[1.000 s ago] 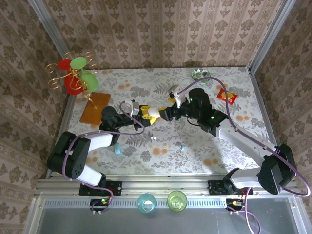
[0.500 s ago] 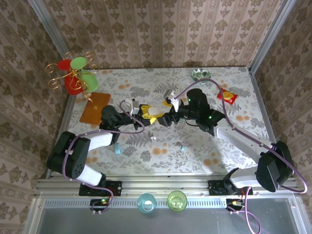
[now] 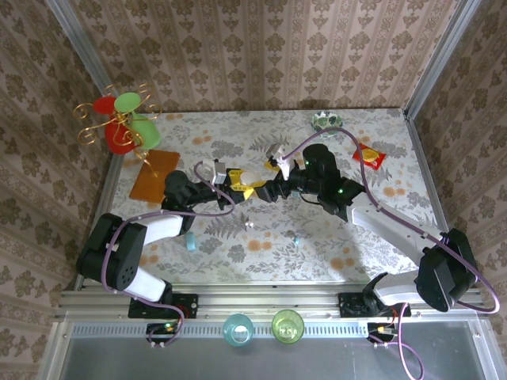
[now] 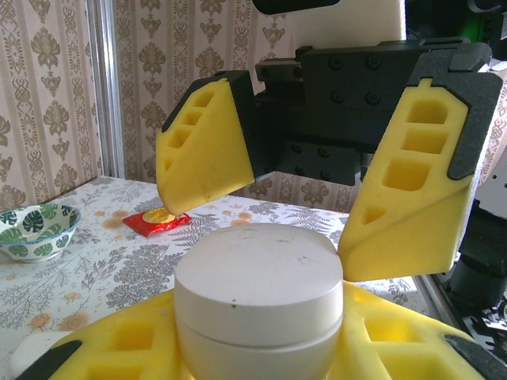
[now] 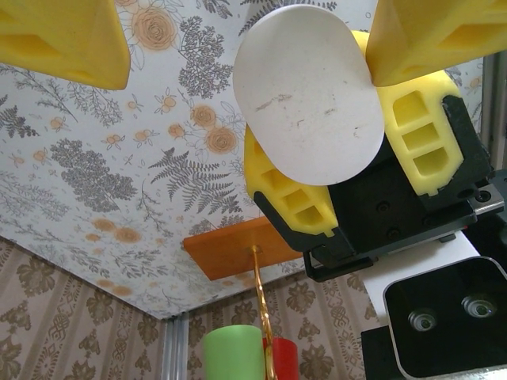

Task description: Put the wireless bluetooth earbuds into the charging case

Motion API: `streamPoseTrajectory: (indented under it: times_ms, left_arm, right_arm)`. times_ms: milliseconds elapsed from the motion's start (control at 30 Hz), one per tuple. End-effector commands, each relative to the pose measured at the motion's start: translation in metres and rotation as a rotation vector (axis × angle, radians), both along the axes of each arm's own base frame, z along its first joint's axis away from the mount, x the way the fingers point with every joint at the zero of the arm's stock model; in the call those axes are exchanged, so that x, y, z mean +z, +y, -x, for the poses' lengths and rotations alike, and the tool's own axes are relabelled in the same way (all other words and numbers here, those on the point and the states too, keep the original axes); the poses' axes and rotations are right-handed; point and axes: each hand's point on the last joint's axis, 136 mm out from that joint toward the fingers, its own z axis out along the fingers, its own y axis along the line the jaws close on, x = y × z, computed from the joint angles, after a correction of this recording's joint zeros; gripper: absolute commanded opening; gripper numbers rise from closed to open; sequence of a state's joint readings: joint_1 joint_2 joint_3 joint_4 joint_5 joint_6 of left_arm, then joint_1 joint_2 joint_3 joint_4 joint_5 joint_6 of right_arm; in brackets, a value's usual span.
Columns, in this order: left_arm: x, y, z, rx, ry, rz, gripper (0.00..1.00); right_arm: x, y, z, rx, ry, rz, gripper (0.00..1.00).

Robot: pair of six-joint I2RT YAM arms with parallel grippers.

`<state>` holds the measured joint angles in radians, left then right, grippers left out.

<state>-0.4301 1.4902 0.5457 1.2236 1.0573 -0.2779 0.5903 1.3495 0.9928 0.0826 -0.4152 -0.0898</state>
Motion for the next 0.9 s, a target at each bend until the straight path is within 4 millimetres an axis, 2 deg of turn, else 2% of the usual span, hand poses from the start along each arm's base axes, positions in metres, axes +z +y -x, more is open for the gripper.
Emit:
streamPoseTrajectory:
  times_ms: [0, 233, 533, 567, 633, 767, 867]
  left_arm:
    - [0.016, -0.002, 0.017, -0.089, -0.085, 0.020, 0.27]
    - [0.016, -0.001, 0.015, -0.086, -0.085, 0.019, 0.27]
    - [0.019, -0.001, 0.018, -0.095, -0.095, 0.021, 0.27]
    - [0.019, 0.000, 0.019, -0.097, -0.098, 0.021, 0.27]
    - [0.019, -0.001, 0.018, -0.094, -0.099, 0.021, 0.27]
    - [0.018, 0.000, 0.015, -0.070, -0.112, 0.024, 0.28]
    - [0.018, 0.001, 0.004, 0.002, -0.131, 0.031, 0.27]
  right_arm:
    - [0.019, -0.015, -0.030, -0.131, -0.063, -0.035, 0.78]
    - [0.022, -0.016, -0.032, -0.131, -0.061, -0.048, 0.78]
    - [0.026, -0.023, -0.047, -0.203, -0.040, -0.048, 0.78]
    - [0.017, -0.022, -0.050, -0.206, -0.017, -0.029, 0.78]
    - [0.014, -0.021, -0.053, -0.211, -0.003, -0.021, 0.78]
    - [0.018, -0.019, -0.050, -0.196, 0.003, -0.033, 0.78]
    - [0.021, -0.018, -0.042, -0.163, 0.005, -0.040, 0.79]
